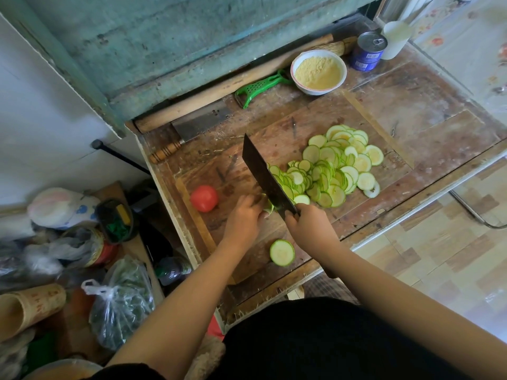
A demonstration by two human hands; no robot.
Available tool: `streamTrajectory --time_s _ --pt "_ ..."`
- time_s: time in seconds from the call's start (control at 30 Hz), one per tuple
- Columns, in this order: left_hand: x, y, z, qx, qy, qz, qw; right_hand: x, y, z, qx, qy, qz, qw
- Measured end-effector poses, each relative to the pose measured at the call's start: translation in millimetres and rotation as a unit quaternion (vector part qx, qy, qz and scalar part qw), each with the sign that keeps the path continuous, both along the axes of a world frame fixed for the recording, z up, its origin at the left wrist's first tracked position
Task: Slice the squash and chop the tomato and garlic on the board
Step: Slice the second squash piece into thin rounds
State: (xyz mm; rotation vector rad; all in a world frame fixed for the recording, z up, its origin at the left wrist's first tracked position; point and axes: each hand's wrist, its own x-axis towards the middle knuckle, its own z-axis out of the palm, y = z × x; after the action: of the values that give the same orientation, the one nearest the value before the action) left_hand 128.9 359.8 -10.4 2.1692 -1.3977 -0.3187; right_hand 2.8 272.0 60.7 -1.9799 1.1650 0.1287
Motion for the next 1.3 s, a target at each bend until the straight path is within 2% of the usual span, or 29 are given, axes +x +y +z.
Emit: streamTrajectory --time_s 0.63,0.93,1.3 --pt "3 -2 -8 -0.025 0.040 0.033 0.998 33 -1 -18 0.013 0.054 -0.004 0.998" --pt "3 -2 -4 -0.010 0.049 0.044 0.998 18 -2 -5 0.000 0.003 -0.015 1.000" --pt "2 -1 -4 -0.020 0.038 0.034 0.998 6 1 -4 0.009 0.002 -0.014 1.000"
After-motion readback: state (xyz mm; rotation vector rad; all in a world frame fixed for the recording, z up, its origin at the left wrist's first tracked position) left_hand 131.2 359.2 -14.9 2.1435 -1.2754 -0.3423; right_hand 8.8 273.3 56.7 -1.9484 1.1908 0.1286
